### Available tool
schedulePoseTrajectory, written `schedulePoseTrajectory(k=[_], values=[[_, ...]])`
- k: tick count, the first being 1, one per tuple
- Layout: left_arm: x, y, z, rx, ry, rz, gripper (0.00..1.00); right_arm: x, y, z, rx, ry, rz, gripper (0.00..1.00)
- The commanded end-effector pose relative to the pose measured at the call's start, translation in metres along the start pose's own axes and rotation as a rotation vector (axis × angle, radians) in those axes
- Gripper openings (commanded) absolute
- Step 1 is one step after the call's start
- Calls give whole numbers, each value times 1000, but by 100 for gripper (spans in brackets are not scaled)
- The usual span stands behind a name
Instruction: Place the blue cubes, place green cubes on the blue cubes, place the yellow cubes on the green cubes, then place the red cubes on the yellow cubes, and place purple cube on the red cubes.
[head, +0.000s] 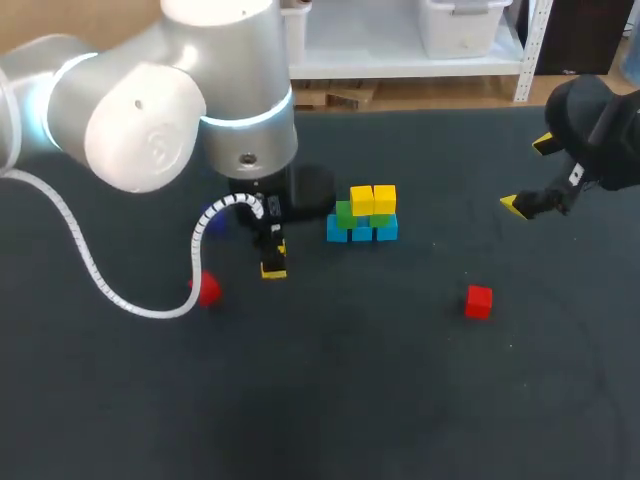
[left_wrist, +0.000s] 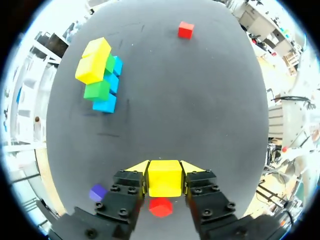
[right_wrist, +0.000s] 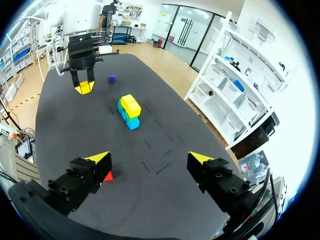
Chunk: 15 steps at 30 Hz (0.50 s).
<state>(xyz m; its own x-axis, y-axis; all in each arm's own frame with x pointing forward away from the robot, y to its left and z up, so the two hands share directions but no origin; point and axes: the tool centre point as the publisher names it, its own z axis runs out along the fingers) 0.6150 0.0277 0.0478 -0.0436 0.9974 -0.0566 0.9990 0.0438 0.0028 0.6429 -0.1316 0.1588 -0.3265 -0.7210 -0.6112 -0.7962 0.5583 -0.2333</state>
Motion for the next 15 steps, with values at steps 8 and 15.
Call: schedulePoseTrajectory(k=[8, 15], values=[[-15, 41, -4, 3, 25, 89, 0, 1, 3, 2, 176, -5, 1, 100], [-32, 60, 0, 4, -8, 104, 0, 1, 3, 2, 176, -5, 1, 100]])
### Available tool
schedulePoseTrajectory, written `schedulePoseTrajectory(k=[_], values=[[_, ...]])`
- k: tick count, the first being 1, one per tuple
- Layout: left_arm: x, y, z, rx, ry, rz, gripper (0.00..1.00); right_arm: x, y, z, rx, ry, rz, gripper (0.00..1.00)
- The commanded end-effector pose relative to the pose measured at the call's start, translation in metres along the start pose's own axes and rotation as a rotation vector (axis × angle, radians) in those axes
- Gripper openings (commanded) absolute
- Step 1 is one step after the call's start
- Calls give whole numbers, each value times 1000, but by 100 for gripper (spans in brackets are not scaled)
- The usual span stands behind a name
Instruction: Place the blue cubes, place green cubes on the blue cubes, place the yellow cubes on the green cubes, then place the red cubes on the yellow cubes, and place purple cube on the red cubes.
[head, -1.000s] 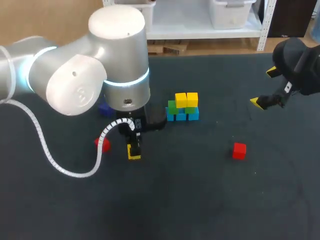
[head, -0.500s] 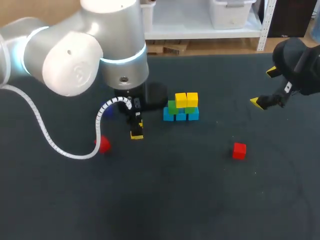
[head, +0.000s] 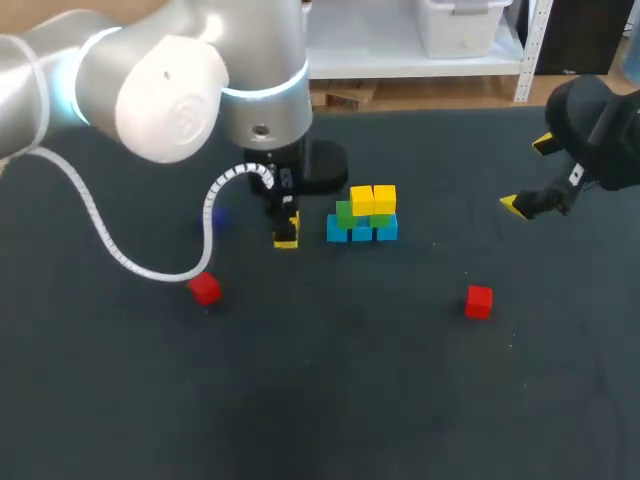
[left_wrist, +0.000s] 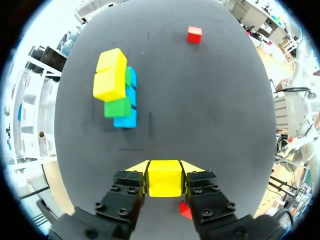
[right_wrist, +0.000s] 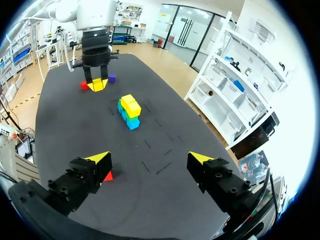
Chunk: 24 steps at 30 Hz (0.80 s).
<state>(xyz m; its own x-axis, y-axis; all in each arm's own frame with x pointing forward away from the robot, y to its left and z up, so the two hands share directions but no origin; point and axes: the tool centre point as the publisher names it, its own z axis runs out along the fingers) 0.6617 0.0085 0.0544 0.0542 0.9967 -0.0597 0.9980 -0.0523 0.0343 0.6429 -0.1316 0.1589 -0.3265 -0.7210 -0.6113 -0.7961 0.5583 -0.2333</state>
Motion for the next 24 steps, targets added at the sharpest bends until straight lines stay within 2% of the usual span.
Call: schedulePoseTrajectory(k=[1, 11, 24], values=[[-12, 19, 8, 28, -2, 7, 0, 1, 3, 2, 176, -5, 1, 100], [-26, 48, 10, 22, -1, 17, 0, 1, 3, 2, 176, -5, 1, 100], [-35, 69, -1, 25, -17, 43, 0, 1, 3, 2, 176, -5, 1, 100]])
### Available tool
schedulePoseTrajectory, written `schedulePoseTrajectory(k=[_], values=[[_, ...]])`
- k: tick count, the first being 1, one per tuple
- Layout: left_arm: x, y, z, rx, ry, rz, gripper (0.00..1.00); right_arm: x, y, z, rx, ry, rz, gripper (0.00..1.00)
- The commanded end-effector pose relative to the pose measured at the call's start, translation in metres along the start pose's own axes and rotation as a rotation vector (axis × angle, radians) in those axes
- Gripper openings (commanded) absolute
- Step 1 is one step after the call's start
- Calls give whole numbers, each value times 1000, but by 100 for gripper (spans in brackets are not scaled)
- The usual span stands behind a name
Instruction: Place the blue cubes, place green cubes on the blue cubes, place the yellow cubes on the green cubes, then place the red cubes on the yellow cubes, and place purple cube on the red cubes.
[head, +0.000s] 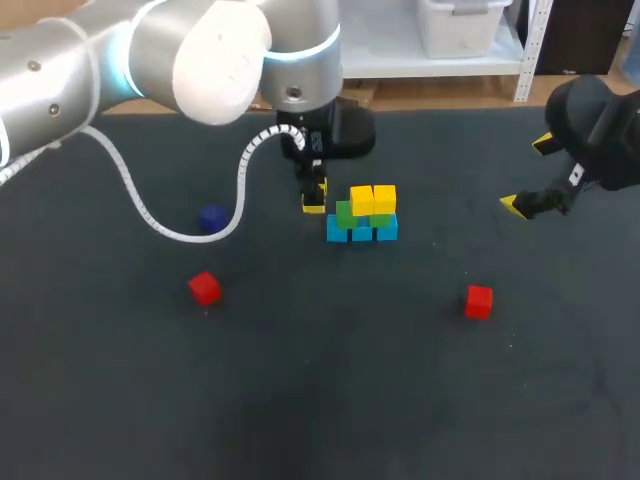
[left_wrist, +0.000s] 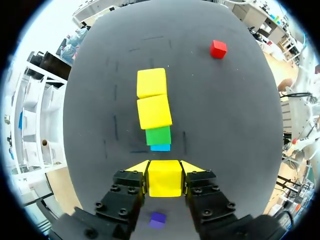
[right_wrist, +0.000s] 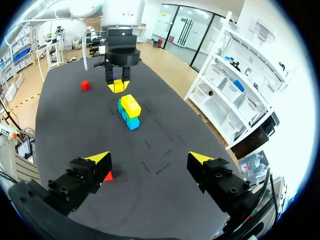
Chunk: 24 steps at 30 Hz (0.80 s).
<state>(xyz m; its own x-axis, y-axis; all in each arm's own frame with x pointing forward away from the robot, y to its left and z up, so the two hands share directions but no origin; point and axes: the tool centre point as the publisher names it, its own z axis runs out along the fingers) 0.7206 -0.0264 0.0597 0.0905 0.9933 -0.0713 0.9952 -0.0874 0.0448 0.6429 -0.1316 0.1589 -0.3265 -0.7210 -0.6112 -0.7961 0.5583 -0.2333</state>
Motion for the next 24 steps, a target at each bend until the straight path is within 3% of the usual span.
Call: schedulePoseTrajectory(k=[1, 24], values=[[-3, 9, 0, 36, -5, 7, 0, 1, 3, 2, 176, -5, 1, 100], [-21, 7, -1, 129, -30, -21, 0, 1, 3, 2, 176, -5, 1, 100]])
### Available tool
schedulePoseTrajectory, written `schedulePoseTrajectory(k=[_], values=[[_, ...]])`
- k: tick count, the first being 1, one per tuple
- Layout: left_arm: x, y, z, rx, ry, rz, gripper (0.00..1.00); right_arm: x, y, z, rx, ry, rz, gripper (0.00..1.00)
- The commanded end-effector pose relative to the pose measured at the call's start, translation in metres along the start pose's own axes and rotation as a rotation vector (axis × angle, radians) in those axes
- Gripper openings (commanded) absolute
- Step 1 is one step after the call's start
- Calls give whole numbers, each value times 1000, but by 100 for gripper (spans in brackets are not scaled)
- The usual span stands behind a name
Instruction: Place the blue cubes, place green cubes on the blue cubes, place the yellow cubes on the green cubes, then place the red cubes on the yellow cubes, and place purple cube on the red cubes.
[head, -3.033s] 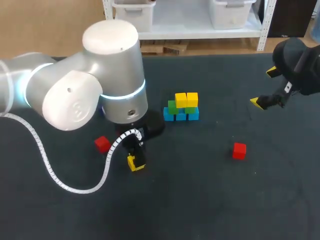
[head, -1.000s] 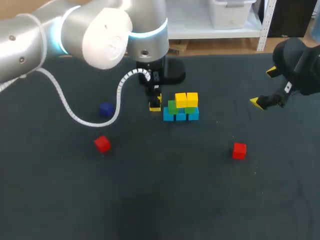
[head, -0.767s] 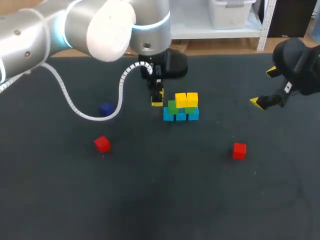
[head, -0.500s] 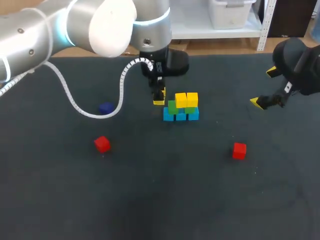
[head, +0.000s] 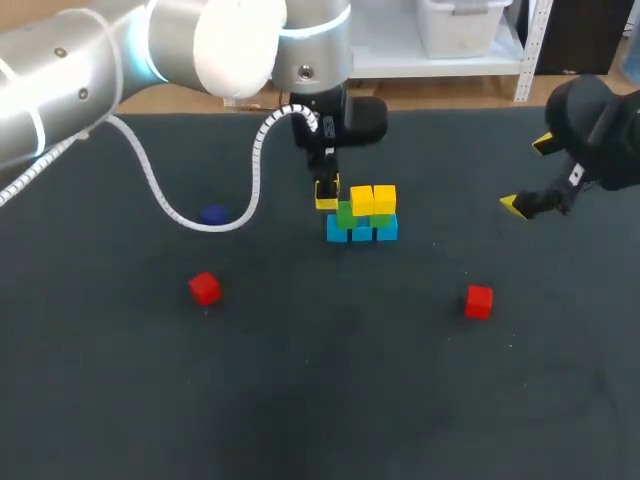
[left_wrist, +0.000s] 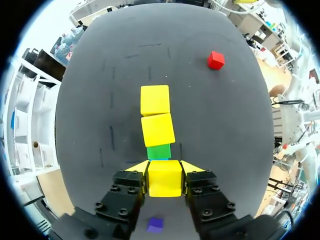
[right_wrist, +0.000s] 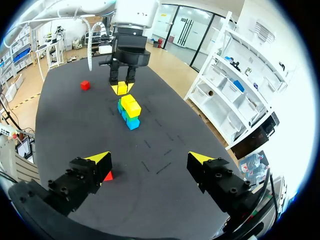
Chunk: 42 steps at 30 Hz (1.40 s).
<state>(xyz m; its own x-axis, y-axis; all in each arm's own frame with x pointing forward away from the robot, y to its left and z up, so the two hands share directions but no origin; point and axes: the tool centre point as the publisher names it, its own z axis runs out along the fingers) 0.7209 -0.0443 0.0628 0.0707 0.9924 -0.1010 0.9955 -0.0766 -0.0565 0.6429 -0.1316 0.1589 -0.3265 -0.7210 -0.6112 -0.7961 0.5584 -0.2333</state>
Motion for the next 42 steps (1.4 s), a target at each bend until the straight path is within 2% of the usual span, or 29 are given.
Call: schedulePoseTrajectory(k=[1, 5, 18, 42], values=[[-4, 4, 1, 33, -1, -2, 0, 1, 3, 2, 176, -5, 1, 100], [-4, -1, 2, 51, -24, -13, 0, 1, 3, 2, 176, -5, 1, 100], [-6, -8, 5, 59, -23, -9, 0, 1, 3, 2, 176, -5, 1, 100], [-21, 5, 12, 57, -4, 1, 0, 1, 3, 2, 176, -5, 1, 100]])
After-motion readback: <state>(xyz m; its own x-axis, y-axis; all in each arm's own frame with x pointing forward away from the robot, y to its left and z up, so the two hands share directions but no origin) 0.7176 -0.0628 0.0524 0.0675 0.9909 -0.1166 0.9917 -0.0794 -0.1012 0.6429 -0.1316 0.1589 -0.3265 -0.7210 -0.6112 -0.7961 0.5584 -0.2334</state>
